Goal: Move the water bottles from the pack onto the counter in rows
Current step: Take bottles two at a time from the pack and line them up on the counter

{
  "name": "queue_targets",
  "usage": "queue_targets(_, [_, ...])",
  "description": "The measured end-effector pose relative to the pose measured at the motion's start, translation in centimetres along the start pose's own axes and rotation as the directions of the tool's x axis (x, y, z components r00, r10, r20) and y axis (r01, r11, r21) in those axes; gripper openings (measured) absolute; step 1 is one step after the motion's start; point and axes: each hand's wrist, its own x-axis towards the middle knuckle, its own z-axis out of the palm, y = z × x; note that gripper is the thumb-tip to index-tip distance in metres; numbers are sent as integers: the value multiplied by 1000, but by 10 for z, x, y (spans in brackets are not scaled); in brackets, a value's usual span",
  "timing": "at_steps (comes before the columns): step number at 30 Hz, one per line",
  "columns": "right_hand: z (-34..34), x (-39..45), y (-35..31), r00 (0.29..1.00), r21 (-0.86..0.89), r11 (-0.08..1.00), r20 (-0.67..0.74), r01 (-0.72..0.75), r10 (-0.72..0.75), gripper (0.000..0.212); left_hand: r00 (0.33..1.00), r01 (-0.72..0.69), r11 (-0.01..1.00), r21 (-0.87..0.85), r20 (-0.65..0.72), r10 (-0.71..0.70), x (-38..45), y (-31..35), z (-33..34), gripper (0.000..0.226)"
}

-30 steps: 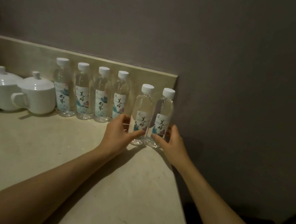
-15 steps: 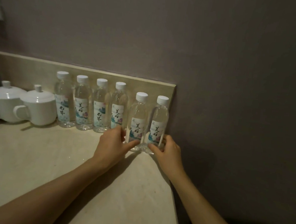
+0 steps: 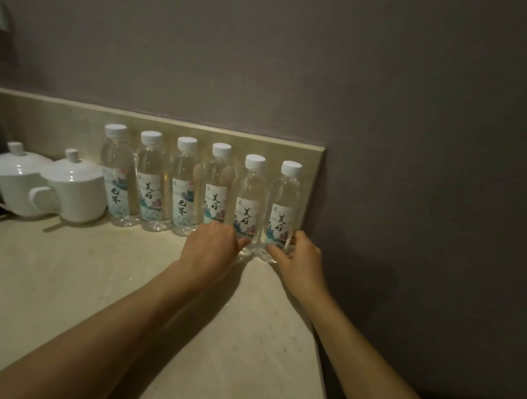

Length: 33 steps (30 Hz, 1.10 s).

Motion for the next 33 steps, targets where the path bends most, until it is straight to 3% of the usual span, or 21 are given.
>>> queue_targets(10, [7, 12, -3, 1000, -27, 1000, 3, -7, 7, 36, 1000, -9, 992, 123, -9, 10, 14, 3, 2, 44])
queue_targets(33, [13, 28, -2, 1000, -89, 996, -13, -14, 13, 39, 997, 75, 985, 154, -12, -74, 27, 11, 9, 42])
